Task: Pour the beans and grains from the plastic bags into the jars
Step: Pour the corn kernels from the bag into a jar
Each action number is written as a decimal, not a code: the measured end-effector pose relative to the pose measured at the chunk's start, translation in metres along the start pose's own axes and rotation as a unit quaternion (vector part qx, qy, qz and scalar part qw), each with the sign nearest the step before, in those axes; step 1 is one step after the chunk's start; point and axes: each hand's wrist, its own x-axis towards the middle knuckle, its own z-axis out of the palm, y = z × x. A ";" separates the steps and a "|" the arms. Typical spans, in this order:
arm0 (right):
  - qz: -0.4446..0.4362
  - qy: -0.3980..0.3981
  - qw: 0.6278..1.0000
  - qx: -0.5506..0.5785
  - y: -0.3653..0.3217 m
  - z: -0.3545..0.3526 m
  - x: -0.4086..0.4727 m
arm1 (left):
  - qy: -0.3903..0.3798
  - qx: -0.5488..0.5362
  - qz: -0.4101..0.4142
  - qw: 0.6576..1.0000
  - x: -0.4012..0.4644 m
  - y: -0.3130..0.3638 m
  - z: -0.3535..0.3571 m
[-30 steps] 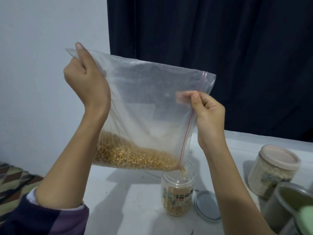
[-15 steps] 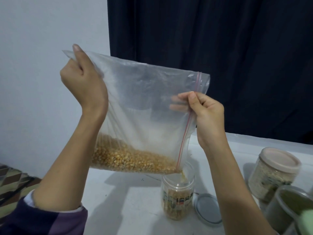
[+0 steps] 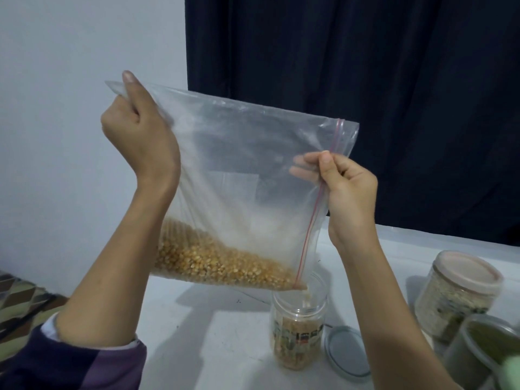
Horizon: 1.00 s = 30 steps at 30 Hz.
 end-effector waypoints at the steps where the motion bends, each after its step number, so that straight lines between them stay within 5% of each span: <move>1: 0.000 -0.005 1.000 -0.001 -0.001 0.001 0.001 | 0.000 0.000 0.002 1.000 0.000 0.000 0.000; 30: -0.006 -0.009 1.000 0.017 -0.003 0.012 0.005 | 0.007 -0.003 0.022 1.000 0.016 0.001 0.005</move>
